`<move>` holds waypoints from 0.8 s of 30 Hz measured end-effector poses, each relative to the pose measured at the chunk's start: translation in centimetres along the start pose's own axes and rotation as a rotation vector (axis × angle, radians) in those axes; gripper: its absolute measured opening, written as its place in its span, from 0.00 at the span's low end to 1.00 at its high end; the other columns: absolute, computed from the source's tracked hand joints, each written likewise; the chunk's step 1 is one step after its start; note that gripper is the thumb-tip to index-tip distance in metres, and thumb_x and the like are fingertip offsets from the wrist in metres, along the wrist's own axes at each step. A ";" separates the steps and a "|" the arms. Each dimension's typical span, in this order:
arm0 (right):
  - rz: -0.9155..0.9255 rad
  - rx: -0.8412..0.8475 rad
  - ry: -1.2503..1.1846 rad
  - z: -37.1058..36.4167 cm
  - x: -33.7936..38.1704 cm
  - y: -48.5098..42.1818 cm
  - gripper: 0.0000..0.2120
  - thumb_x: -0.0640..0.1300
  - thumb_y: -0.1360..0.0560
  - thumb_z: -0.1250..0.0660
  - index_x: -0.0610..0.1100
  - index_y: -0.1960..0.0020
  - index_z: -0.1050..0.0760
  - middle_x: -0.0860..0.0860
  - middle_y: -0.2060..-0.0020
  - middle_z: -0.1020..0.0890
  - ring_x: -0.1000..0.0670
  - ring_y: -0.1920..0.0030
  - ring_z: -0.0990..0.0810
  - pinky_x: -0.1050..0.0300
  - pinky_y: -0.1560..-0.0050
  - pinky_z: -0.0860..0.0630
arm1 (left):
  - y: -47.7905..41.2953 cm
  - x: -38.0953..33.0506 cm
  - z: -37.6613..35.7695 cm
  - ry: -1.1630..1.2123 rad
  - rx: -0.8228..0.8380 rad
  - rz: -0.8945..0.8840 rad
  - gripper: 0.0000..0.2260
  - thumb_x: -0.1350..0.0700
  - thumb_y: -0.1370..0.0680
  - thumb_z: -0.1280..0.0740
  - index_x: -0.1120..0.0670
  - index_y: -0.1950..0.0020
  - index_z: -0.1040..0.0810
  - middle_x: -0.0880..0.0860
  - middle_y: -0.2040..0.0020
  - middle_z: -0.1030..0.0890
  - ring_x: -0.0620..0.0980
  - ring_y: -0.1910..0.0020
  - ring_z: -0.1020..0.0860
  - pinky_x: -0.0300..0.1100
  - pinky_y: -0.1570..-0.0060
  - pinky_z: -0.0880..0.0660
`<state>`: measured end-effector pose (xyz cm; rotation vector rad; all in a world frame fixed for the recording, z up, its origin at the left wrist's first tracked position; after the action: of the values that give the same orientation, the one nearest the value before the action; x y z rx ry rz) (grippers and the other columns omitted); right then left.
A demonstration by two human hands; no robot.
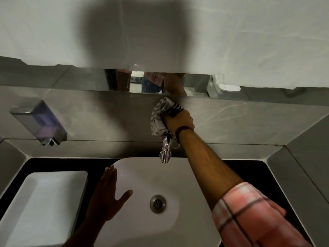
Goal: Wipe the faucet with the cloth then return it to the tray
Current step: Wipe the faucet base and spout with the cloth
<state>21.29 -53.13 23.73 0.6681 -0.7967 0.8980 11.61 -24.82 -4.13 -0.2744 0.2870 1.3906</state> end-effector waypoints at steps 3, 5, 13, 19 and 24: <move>0.021 -0.023 0.238 -0.3 0.6 -0.6 0.26 0.65 0.27 0.32 0.47 0.39 0.21 0.45 0.44 0.15 0.44 0.48 0.18 0.51 0.49 0.24 | 0.0 -0.1 -0.1 -0.003 0.025 0.011 0.49 0.22 0.25 0.47 0.49 0.17 0.62 0.49 0.15 0.60 0.47 0.17 0.61 0.53 0.21 0.46; 0.012 -0.009 0.337 -0.8 1.1 -1.1 0.26 0.65 0.25 0.35 0.47 0.38 0.22 0.45 0.43 0.16 0.43 0.47 0.19 0.50 0.48 0.25 | 0.1 -0.3 0.1 0.003 0.033 0.015 0.49 0.21 0.26 0.48 0.50 0.17 0.60 0.49 0.15 0.60 0.49 0.16 0.59 0.52 0.20 0.47; -0.109 0.279 0.157 -0.4 0.4 -3.5 0.17 0.56 0.19 0.39 0.43 0.42 0.21 0.43 0.51 0.14 0.42 0.54 0.13 0.44 0.50 0.14 | 0.1 -0.7 0.8 0.043 0.026 0.009 0.51 0.20 0.27 0.49 0.54 0.16 0.56 0.52 0.15 0.56 0.52 0.16 0.55 0.52 0.21 0.47; -0.230 0.494 -0.084 -0.1 -1.4 -3.6 0.19 0.61 0.21 0.38 0.46 0.49 0.20 0.46 0.57 0.12 0.47 0.60 0.13 0.51 0.60 0.15 | 0.0 -0.8 0.8 0.050 0.033 0.021 0.52 0.20 0.27 0.48 0.52 0.17 0.60 0.50 0.15 0.58 0.51 0.16 0.57 0.51 0.21 0.47; 0.177 0.417 0.620 -2.9 2.6 -4.2 0.10 0.49 0.19 0.36 0.47 0.42 0.22 0.40 0.36 0.21 0.50 0.48 0.25 0.48 0.35 0.24 | 0.0 -0.8 1.0 0.052 0.035 0.018 0.52 0.20 0.27 0.49 0.54 0.16 0.56 0.51 0.15 0.57 0.51 0.16 0.56 0.51 0.22 0.49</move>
<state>26.81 -51.76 23.59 0.6300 -0.1092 1.3630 11.52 -25.20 -2.94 -0.2800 0.3572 1.3968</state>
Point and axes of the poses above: each hand's wrist, its own y-axis away from the middle knuckle, its own z-axis out of the back of the hand, x = y × z, the point moved 3 cm from there along -y, towards the middle knuckle
